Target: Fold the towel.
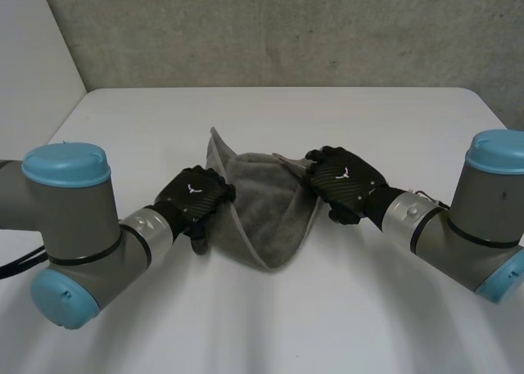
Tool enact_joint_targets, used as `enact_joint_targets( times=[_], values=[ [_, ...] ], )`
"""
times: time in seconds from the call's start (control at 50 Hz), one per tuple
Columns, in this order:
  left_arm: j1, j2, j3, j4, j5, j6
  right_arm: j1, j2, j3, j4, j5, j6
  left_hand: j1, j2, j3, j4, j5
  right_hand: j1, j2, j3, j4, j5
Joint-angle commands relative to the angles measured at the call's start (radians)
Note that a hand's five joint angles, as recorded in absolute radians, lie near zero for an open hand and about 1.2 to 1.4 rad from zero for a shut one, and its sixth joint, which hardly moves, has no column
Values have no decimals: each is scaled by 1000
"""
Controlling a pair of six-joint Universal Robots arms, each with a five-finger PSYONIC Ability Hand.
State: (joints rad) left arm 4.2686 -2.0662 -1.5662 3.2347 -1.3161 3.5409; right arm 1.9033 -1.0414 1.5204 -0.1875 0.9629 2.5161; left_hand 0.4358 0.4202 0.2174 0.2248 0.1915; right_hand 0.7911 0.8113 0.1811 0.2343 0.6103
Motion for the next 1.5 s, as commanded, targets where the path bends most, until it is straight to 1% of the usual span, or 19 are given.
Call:
enact_joint_targets(
  times=[0.02,0.08,0.26,0.32,0.4,0.42,0.46,0.48,0.52,0.58,0.62,0.74,0.98,1.08,1.12,1.22,1.34,1.38,1.5],
  values=[
    [-7,9,-2,-1,11,3,13,66,-35,-12,-1,-14,-157,-142,-43,-50,-87,-13,-33,-7,-60,-7],
    [-9,23,-5,-1,12,7,20,73,-43,-10,0,-16,-257,-242,-43,-50,-188,-13,-33,-7,-60,-7],
    [1,38,21,33,46,29,23,87,-46,-10,-1,-16,-260,-245,-43,-50,-191,-13,-33,-7,-60,-7],
    [7,31,43,31,74,73,28,87,-45,-10,-1,-17,-260,-245,-43,-50,-191,-13,-33,-7,-60,-7],
    [22,24,58,24,113,188,29,89,-45,-10,2,-16,-260,-245,-43,-50,-191,-13,-33,-7,-60,-7],
    [22,24,58,23,113,188,29,89,-45,-10,2,-16,-260,-245,-43,-50,-191,-13,-33,-7,-60,-7],
    [22,24,66,20,141,272,29,89,-45,-10,0,-16,-260,-245,-43,-50,-191,-13,-33,-7,-60,-7],
    [22,24,66,20,141,273,29,89,-45,-10,-1,-16,-260,-245,-43,-50,-191,-13,-33,-7,-60,-7],
    [22,12,84,8,149,340,29,89,-43,-10,0,-16,-255,-239,-43,-50,-185,-13,-33,-7,-60,-7],
    [22,0,94,-3,147,366,28,87,-43,-9,0,-16,-252,-236,-43,-50,-182,-13,-33,-7,-60,-7],
    [24,-20,109,-44,147,404,28,87,-43,-9,2,-16,-190,-175,-43,-50,-121,-13,-33,-7,-60,-7],
    [30,-31,114,-118,153,438,28,89,-39,-9,0,-14,-134,-119,-43,-50,-64,-13,-33,-7,-60,-7],
    [33,-98,133,-127,173,460,26,101,-37,-10,4,-14,-119,-104,-43,-50,-50,-13,-33,-7,-60,-7],
    [34,-126,158,-131,172,481,26,106,-39,-10,7,-14,39,55,-43,-50,109,-10,-31,-7,-60,-4],
    [34,-129,170,-134,170,481,26,110,-39,-10,11,-16,284,300,-43,-50,354,-4,-25,-7,-60,2],
    [54,-118,166,-135,164,483,26,124,-40,-7,22,-16,333,348,-43,-50,402,22,2,-7,-60,28],
    [68,-112,155,-167,163,478,14,116,-40,-3,53,-40,444,459,-43,-50,513,228,207,-7,-60,234],
    [74,-112,152,-186,163,474,11,110,-31,3,77,-81,502,518,-43,-50,572,603,583,-7,-60,609],
    [88,-109,135,-240,164,467,11,70,12,22,74,-131,576,592,-43,-50,646,605,585,-7,-60,611]
  ],
)
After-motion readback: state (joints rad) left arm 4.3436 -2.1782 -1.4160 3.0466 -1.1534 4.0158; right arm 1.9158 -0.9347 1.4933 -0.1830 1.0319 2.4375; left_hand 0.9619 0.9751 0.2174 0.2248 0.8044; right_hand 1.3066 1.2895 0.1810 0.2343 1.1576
